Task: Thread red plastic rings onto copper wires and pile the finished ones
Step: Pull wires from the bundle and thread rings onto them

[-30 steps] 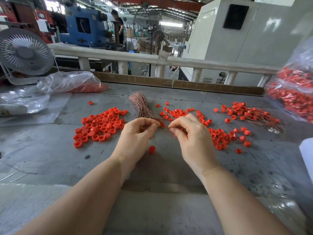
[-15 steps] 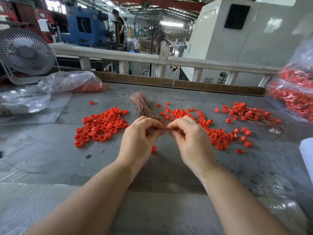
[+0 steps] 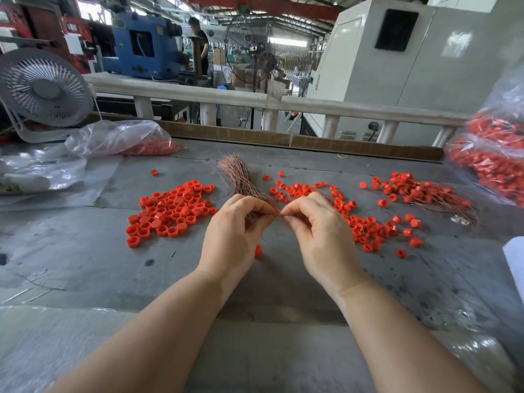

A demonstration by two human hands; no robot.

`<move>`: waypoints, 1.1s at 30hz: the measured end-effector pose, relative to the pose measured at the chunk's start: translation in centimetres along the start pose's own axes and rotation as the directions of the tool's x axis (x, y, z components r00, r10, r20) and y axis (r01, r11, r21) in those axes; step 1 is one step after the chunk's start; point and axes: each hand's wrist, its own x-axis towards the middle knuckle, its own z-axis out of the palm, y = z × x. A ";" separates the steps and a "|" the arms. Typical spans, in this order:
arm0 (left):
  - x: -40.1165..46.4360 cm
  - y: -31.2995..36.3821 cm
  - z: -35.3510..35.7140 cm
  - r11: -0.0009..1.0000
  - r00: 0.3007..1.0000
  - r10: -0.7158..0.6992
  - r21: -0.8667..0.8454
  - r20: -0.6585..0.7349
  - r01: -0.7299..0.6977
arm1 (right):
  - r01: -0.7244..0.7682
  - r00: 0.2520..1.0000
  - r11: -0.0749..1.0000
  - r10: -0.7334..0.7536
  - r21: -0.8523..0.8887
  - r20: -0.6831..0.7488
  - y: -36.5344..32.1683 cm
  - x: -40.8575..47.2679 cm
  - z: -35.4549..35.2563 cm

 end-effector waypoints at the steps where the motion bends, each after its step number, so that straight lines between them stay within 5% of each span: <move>1: 0.0 -0.1 0.0 1.000 1.000 0.005 0.002 -0.007 -0.005 | -0.001 1.000 1.000 0.001 0.002 -0.004 0.0 0.0 0.0; 17: -0.2 0.4 -0.2 0.995 0.996 0.074 0.069 0.058 -0.078 | -0.066 0.998 0.997 0.066 0.026 -0.007 0.1 0.1 0.0; 25: -0.1 0.5 -0.3 0.996 0.995 0.073 -0.051 0.065 -0.070 | -0.100 0.995 0.994 0.100 0.054 -0.008 0.0 0.1 -0.1; 33: -0.3 0.2 0.0 0.991 0.993 0.090 0.096 0.076 -0.097 | -0.060 0.998 0.998 0.060 -0.014 -0.009 0.0 0.1 0.0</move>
